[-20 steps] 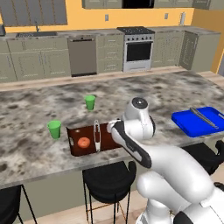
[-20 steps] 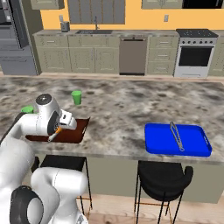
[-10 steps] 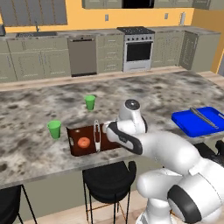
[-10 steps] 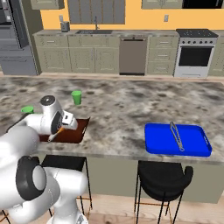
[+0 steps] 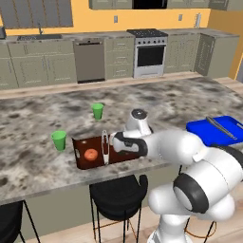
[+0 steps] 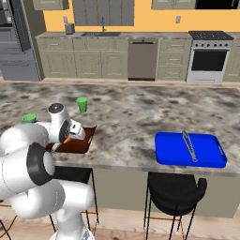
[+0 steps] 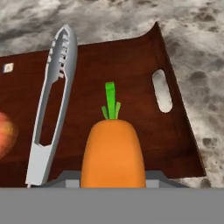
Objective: Gather the carrot and squash from the fridge and place them on a tray on the dining counter. Then gather the steak and fish from the fridge and place them on the other tray.
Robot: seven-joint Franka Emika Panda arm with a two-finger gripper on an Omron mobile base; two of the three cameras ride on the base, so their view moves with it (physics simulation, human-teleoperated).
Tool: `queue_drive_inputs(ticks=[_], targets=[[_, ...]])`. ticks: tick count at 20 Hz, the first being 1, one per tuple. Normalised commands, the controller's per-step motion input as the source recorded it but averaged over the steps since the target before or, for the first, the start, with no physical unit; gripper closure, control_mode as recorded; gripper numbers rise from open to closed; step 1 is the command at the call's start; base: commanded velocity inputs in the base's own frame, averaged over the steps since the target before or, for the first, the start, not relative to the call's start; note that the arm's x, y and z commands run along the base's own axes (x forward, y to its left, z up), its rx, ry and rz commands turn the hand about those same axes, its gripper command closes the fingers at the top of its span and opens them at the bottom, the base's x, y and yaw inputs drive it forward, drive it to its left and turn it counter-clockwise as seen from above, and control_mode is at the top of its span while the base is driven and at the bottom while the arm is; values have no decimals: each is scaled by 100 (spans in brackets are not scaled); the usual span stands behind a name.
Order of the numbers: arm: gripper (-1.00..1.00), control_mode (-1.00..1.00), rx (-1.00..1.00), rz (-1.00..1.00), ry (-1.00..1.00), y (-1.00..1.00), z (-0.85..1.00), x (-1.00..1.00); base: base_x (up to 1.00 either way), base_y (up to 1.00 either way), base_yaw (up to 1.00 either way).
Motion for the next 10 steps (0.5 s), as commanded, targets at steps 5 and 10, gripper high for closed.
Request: queue_drive_inputs(ticks=[5,10], targets=[[100,-100,-2,0,0,9,-31,27,0,0,0],[100,-100,0,0,0,5,-24,25,0,0,0]])
